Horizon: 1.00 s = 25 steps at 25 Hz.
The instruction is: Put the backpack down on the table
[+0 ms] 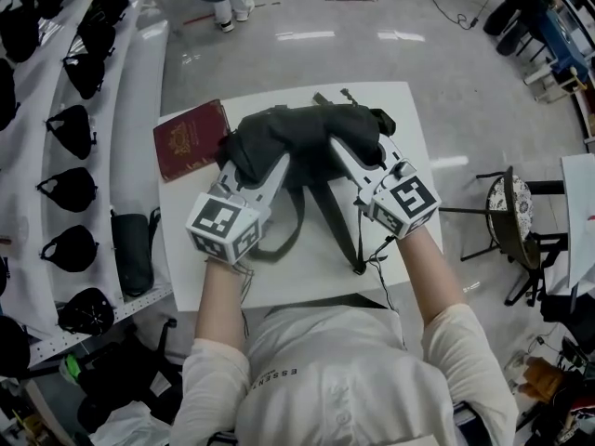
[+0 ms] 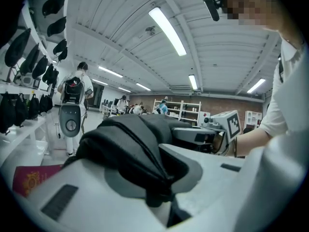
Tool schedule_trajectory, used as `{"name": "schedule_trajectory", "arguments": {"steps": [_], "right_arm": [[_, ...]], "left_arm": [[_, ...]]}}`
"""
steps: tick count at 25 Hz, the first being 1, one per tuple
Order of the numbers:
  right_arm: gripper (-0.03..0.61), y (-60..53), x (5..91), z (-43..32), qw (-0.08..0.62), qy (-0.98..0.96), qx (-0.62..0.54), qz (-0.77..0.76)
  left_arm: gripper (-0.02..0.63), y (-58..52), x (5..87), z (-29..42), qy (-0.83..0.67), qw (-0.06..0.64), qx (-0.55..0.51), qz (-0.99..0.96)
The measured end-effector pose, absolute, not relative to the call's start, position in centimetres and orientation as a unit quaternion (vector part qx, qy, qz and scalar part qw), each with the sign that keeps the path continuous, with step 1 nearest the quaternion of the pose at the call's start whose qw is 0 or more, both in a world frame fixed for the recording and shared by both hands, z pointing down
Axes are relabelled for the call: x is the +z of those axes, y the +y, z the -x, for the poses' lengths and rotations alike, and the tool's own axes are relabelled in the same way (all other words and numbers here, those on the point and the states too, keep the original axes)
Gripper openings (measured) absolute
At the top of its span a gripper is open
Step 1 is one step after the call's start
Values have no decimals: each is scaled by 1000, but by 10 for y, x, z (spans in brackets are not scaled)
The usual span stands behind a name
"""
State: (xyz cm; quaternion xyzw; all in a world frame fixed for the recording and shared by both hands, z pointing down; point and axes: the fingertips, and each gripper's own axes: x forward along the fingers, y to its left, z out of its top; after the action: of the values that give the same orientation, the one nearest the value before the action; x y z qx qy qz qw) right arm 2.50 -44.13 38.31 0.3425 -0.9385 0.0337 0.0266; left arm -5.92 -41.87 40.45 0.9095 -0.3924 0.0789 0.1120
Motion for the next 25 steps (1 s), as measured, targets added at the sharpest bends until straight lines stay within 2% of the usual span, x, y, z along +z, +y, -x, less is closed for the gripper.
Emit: {"name": "schedule_trajectory", "arguments": {"steps": [25], "right_arm": [[75,-323,437,-50,33,-941,114,-318]], "left_arm": [[71,-299,458,39,-393,167,78,-901]]}}
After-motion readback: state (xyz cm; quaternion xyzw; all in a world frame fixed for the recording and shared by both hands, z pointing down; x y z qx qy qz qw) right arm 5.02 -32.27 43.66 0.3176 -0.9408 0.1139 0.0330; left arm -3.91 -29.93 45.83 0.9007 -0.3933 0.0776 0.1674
